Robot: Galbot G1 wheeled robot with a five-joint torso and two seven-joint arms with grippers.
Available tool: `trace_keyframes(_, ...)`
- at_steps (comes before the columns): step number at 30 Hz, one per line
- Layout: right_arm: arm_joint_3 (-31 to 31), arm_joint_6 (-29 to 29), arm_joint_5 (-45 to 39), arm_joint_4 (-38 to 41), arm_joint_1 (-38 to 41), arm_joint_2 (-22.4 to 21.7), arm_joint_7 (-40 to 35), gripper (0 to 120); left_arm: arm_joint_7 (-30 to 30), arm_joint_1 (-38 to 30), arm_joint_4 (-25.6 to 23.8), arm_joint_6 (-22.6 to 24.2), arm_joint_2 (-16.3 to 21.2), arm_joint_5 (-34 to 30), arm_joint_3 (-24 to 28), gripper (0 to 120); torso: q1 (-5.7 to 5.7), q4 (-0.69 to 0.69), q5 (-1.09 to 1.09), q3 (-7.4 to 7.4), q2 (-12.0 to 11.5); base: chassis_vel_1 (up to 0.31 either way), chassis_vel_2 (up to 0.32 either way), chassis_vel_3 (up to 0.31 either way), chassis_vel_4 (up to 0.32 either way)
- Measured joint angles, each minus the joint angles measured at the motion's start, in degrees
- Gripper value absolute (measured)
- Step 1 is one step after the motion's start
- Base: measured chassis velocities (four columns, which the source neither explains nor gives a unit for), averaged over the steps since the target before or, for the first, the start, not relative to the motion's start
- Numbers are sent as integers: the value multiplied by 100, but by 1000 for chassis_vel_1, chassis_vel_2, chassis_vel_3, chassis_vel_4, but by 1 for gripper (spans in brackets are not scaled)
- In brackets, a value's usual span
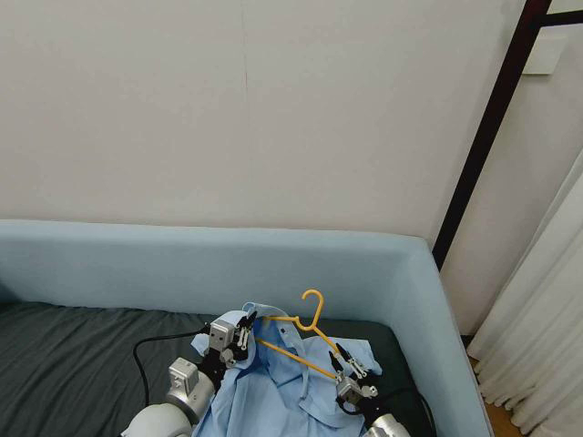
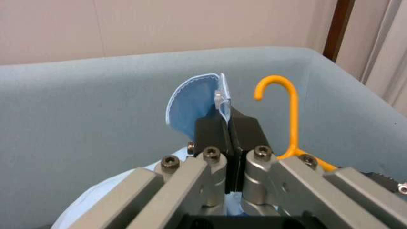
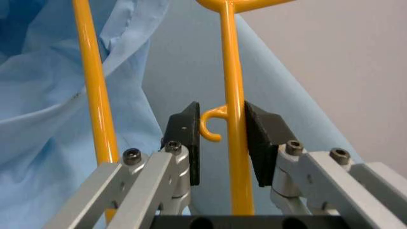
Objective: Pick up the clothes from the sofa and hang them on the clothes hanger.
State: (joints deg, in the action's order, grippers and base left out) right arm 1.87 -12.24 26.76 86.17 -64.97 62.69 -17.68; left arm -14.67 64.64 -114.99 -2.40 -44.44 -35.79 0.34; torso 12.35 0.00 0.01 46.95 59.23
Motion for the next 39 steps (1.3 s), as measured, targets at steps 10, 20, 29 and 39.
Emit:
trace_keyframes(10, 275, 130, 76, 65, 303, 104, 26, 22, 119, 65, -33, -148, -36, 395, 67, 0, 0, 0, 0, 0, 0, 0, 0, 0, 0)
trace_keyframes(20, 410, 6, 587, 101, 311, 216, 144, 22, 108, -135, 191, -181, -144, 530, 174, 0, 0, 0, 0, 0, 0, 0, 0, 0, 0)
trace_keyframes(29, 499, 7, 579, 26, 318, 228, 163, 22, 329, 43, 113, -228, -141, 790, 203, 0, 0, 0, 1, 0, 0, 0, 0, 0, 0)
trace_keyframes(39, 415, 118, 296, 300, 407, 101, 147, 22, 568, 596, 271, -479, -156, 1479, 99, 0, 0, 0, 0, 0, 0, 0, 0, 0, 0)
